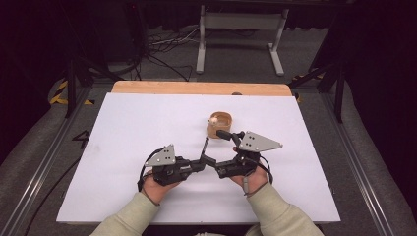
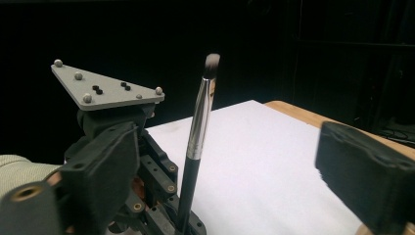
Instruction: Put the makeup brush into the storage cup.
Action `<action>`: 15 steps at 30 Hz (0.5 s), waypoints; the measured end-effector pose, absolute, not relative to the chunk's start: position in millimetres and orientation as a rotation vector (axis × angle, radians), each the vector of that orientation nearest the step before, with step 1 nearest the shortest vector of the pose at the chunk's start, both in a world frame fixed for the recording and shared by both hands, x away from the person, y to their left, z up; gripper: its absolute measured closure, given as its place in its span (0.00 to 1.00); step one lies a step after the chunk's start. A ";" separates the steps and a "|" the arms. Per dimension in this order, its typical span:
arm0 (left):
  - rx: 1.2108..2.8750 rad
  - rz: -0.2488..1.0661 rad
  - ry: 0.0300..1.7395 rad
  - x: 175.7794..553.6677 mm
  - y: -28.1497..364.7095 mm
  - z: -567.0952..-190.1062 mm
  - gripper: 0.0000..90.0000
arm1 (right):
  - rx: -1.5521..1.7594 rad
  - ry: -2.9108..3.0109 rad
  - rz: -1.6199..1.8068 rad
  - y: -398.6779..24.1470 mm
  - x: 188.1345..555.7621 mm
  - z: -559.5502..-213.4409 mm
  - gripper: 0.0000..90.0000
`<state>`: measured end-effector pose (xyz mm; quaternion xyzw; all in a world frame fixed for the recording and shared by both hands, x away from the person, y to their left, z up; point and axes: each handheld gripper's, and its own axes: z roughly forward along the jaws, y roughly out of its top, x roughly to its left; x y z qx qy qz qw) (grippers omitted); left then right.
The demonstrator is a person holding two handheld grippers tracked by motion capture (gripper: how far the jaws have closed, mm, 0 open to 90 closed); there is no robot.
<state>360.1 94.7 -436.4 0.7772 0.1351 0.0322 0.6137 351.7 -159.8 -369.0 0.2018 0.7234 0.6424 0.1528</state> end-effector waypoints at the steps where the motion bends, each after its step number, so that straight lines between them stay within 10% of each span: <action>1: 1.793 0.077 0.310 360.1 94.9 -436.2 0.92 | 0.579 2.080 1.840 -158.5 352.0 -369.4 0.17; 15: 1.792 0.084 0.316 359.4 95.6 -435.4 0.92 | 0.583 2.112 1.854 -150.3 351.1 -372.7 0.62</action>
